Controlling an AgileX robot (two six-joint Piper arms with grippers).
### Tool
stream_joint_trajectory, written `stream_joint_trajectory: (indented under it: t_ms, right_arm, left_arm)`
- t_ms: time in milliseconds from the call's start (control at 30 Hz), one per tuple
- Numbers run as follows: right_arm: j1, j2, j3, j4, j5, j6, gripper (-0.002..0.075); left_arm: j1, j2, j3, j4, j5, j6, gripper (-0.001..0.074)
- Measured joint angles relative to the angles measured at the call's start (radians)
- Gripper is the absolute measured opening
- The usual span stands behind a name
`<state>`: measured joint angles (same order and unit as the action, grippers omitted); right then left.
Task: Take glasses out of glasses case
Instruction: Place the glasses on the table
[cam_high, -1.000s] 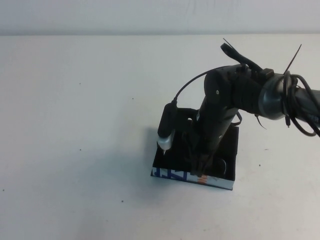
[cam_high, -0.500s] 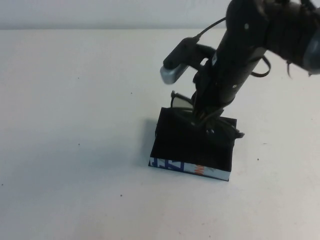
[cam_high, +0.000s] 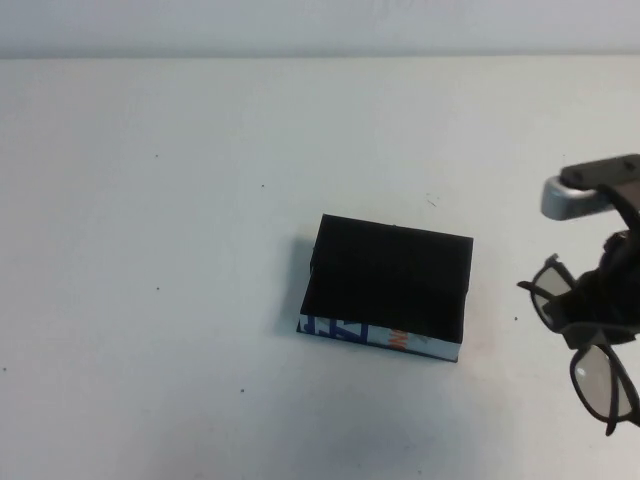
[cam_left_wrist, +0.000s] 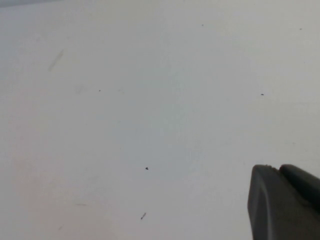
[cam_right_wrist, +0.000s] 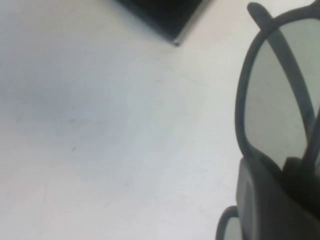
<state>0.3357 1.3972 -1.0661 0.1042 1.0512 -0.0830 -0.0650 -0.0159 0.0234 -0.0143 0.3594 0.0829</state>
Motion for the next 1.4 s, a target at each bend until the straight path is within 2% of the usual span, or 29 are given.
stream_joint_trajectory:
  t_ms: [100,267,500,800,867,933,1067,1167,1267,1400]
  right_arm:
    - [-0.071,-0.053,0.123,0.013,-0.120,0.070,0.0053]
    - [-0.145,-0.020,0.179,0.053,-0.213,0.093,0.0053]
    - [-0.152,0.113,0.179,0.099,-0.336,0.095,0.0053]
    - [-0.152,0.260,0.179,0.109,-0.390,0.055,0.0057]
    - [-0.152,0.261,0.179,0.112,-0.403,0.053,0.0084]
    - [-0.154,0.262,0.175,0.112,-0.406,0.050,0.0143]
    - [-0.154,0.263,0.131,0.112,-0.345,0.050,0.0310]
    - [-0.154,0.248,0.092,0.117,-0.277,0.013,0.0351]
    - [-0.154,0.154,0.084,0.127,-0.248,-0.021,0.0333]
    - [-0.154,-0.065,0.084,0.129,-0.245,-0.057,0.0247]
  left_arm:
    - [0.000,0.000,0.000,0.000,0.000,0.000,-0.0004]
    - [0.000,0.000,0.000,0.000,0.000,0.000,-0.0004]
    - [0.000,0.000,0.000,0.000,0.000,0.000,-0.0004]
    - [0.000,0.000,0.000,0.000,0.000,0.000,-0.0004]
    - [0.000,0.000,0.000,0.000,0.000,0.000,-0.0004]
    - [0.000,0.000,0.000,0.000,0.000,0.000,-0.0004]
    - [0.000,0.000,0.000,0.000,0.000,0.000,-0.0004]
    - [0.000,0.000,0.000,0.000,0.000,0.000,-0.0004]
    - [0.000,0.000,0.000,0.000,0.000,0.000,-0.0004]
    - [0.000,0.000,0.000,0.000,0.000,0.000,-0.0004]
